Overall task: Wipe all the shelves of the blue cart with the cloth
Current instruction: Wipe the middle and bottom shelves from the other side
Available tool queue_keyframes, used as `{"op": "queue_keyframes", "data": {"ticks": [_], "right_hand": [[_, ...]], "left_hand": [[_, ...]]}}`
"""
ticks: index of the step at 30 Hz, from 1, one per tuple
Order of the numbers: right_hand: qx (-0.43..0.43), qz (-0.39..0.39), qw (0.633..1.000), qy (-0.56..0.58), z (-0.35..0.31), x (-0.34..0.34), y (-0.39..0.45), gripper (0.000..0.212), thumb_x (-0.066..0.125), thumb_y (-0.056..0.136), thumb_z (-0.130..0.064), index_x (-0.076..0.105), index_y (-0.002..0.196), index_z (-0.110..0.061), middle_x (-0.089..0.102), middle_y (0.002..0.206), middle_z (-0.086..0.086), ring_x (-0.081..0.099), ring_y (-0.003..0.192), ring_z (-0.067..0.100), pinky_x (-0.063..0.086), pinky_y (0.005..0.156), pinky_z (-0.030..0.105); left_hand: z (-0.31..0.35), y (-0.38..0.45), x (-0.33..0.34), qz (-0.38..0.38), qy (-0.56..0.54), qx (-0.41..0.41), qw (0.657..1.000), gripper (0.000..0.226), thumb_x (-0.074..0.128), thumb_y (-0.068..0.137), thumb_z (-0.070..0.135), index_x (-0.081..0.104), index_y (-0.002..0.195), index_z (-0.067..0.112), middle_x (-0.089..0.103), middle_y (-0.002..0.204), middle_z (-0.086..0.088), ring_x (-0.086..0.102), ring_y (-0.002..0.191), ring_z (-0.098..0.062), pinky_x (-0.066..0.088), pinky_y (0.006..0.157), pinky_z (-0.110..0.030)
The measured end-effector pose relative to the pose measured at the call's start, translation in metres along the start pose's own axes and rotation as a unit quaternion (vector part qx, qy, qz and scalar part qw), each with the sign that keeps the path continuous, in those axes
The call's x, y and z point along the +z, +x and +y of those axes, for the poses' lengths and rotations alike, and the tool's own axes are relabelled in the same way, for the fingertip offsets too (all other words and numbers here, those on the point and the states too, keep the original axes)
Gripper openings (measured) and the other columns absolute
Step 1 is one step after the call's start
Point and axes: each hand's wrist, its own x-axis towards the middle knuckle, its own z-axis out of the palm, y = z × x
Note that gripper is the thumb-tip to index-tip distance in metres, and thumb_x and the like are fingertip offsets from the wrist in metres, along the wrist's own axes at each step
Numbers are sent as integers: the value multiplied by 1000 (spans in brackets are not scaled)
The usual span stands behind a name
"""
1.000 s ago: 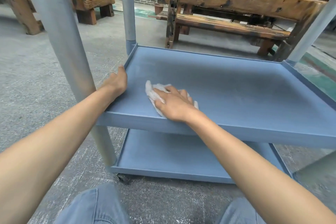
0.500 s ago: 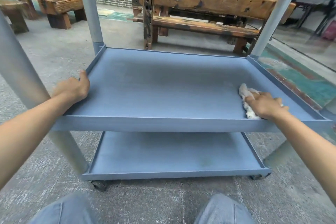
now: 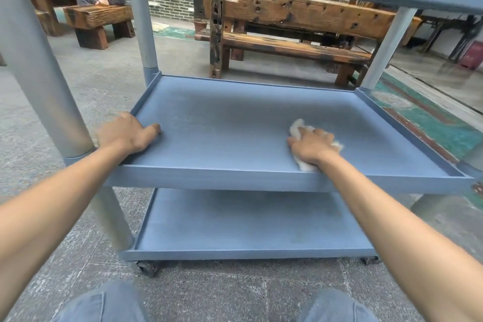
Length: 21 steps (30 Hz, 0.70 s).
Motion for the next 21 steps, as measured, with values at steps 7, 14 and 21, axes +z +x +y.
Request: {"op": "queue_keyframes", "data": {"ticks": [7,14,21], "right_hand": [[-240,-57,968,45,-170,46,-60,45,39,91,-42,48,135,-40,41,151,2,31,139,36,34,100,55],[-253,-78,873,408,-147,9,-72,23,52,102,-20,70,116,-20,73,121,4,65,113,23,50,95,27],[-257,-384,580,671,-108,20,-125,49,57,92,-38,65,128,-6,68,116,18,66,94,32,55,76,37]], "left_hand": [[-7,-5,-7,-46,-42,79,995,75,38,94,67,43,147,15,42,149,-25,39,140,-40,35,109,-49],[32,-99,-36,81,-249,347,900,31,44,103,31,64,115,10,59,125,-12,54,121,-31,42,102,-43],[-4,-207,20,-185,-61,672,714,33,47,97,41,42,71,23,40,64,6,40,59,-19,36,53,-36]]}}
